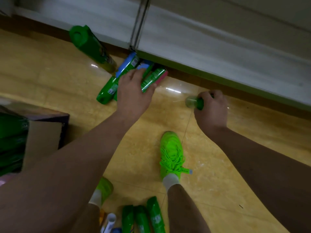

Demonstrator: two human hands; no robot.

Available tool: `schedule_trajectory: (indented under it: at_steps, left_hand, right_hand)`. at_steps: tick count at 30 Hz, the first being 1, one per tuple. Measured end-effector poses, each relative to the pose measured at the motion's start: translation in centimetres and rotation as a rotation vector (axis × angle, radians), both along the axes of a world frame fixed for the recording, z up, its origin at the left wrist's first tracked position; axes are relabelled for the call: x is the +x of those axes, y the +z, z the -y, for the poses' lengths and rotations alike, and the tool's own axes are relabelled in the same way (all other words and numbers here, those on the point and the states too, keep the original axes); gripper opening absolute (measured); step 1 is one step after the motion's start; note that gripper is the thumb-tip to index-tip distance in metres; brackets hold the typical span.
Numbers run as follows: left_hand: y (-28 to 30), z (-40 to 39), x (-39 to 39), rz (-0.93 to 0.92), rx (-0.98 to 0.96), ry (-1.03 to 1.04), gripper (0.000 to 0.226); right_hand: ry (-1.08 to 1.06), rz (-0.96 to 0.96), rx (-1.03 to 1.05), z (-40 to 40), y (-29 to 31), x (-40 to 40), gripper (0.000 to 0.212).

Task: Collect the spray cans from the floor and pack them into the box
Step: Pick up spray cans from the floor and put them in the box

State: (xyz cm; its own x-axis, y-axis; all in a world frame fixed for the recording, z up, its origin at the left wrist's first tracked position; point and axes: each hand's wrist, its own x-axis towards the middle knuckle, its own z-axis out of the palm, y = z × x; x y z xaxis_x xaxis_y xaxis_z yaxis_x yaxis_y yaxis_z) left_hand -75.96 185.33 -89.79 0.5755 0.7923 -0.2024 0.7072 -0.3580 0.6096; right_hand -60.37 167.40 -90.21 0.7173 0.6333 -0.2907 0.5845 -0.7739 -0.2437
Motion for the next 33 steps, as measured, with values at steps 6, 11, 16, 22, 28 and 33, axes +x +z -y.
schedule_trajectory:
  at_steps: [6, 11, 16, 22, 28, 33]
  left_hand:
    - [1.6, -6.1, -3.5, 0.010, 0.170, 0.132, 0.051]
    - [3.1, -9.7, -4.5, -0.037, 0.184, 0.204, 0.060]
    - [2.9, -13.9, -3.8, -0.158, 0.179, 0.197, 0.081]
    - [1.5, -17.7, -1.6, -0.316, -0.069, 0.114, 0.094]
    - [0.5, -18.2, -2.0, -0.365, -0.008, 0.163, 0.072]
    - [-0.2, -16.4, -3.7, -0.296, -0.112, 0.339, 0.066]
  right_hand:
    - [0.036, -0.039, 0.050, -4.0, 0.6, -3.3, 0.042]
    - [0.078, -0.080, 0.065, -6.9, 1.4, -5.8, 0.043]
    - [0.140, -0.083, 0.079, -9.0, 2.1, -7.3, 0.046]
    - [0.118, -0.110, 0.056, -10.2, 2.3, -7.8, 0.054]
    - [0.145, -0.150, 0.021, -10.5, 2.4, -8.0, 0.055]
    - [0.188, -0.158, 0.025, -10.6, 2.5, -8.3, 0.056]
